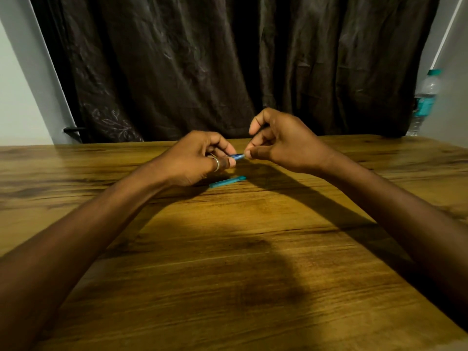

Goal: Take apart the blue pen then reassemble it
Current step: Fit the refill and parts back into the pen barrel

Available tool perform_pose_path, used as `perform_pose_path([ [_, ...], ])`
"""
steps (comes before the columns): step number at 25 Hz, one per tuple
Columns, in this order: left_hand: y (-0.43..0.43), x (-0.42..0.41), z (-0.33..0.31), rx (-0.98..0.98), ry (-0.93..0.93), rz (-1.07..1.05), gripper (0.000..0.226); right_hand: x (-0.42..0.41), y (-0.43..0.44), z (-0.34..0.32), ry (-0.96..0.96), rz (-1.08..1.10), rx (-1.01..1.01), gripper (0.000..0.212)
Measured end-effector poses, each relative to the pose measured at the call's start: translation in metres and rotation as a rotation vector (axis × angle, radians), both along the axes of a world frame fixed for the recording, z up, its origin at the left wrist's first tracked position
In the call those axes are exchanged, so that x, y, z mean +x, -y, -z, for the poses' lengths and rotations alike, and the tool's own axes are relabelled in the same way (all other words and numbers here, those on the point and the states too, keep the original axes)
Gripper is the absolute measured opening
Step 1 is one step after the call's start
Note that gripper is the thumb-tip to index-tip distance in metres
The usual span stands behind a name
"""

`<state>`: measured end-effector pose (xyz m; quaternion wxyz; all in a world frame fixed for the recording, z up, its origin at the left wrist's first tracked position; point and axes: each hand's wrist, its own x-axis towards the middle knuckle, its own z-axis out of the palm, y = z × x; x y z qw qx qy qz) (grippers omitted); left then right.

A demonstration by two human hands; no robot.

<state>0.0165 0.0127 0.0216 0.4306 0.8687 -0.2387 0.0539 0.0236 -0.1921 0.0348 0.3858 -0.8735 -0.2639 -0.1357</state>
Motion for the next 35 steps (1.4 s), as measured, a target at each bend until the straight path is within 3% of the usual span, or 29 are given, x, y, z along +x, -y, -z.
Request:
perform_pose_path([
  [5, 0.000, 0.001, 0.000, -0.056, -0.024, 0.001, 0.023, 0.002, -0.001, 0.001, -0.078, 0.001, 0.162, 0.036],
  [13, 0.001, 0.000, 0.000, -0.061, -0.055, -0.015, 0.022, 0.009, 0.006, -0.003, -0.084, 0.055, 0.188, 0.031],
  [17, -0.002, 0.001, 0.000, -0.065, -0.077, -0.027, 0.020, 0.018, 0.019, -0.001, 0.044, 0.149, -0.150, 0.018],
  [22, -0.002, 0.001, -0.001, -0.060, -0.076, -0.041, 0.020, 0.020, 0.026, -0.001, -0.113, 0.091, -0.451, 0.018],
  [27, -0.002, 0.002, 0.000, -0.065, -0.082, -0.035, 0.016, 0.015, 0.027, -0.003, -0.292, 0.004, -0.487, 0.031],
  [32, -0.003, 0.004, 0.001, -0.071, -0.086, -0.032, 0.016, 0.016, 0.026, 0.000, -0.300, 0.021, -0.544, 0.017],
  [35, -0.004, 0.004, 0.001, -0.069, -0.089, -0.023, 0.016, 0.017, 0.026, -0.002, -0.220, 0.058, -0.438, 0.015],
])
